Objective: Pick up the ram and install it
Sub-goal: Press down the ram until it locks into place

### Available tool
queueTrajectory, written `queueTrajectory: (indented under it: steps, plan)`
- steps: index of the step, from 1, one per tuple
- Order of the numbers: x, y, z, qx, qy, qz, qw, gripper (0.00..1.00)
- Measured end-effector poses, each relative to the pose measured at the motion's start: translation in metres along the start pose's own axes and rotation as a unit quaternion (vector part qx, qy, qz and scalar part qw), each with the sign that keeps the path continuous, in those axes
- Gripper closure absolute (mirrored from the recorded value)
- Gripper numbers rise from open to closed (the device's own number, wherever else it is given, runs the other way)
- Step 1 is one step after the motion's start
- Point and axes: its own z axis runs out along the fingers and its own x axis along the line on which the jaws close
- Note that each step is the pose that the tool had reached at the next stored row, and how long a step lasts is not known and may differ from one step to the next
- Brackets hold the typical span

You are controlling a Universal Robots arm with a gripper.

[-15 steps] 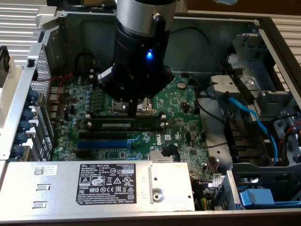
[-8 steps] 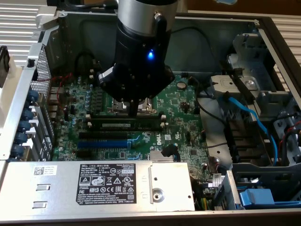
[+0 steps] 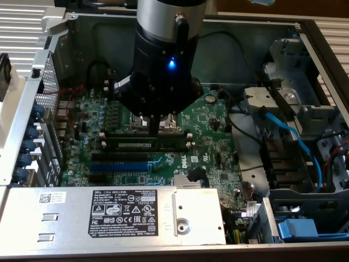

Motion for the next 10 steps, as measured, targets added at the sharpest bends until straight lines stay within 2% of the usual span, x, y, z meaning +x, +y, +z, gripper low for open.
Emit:
queueTrajectory:
  steps: [2, 10]
  plan:
    - [0.0, 0.0, 0.0, -0.0007, -0.0001, 0.009, 1.0, 0.9]
    - [0.0, -0.0001, 0.0, -0.001, -0.0001, 0.011, 0.9999, 0.9]
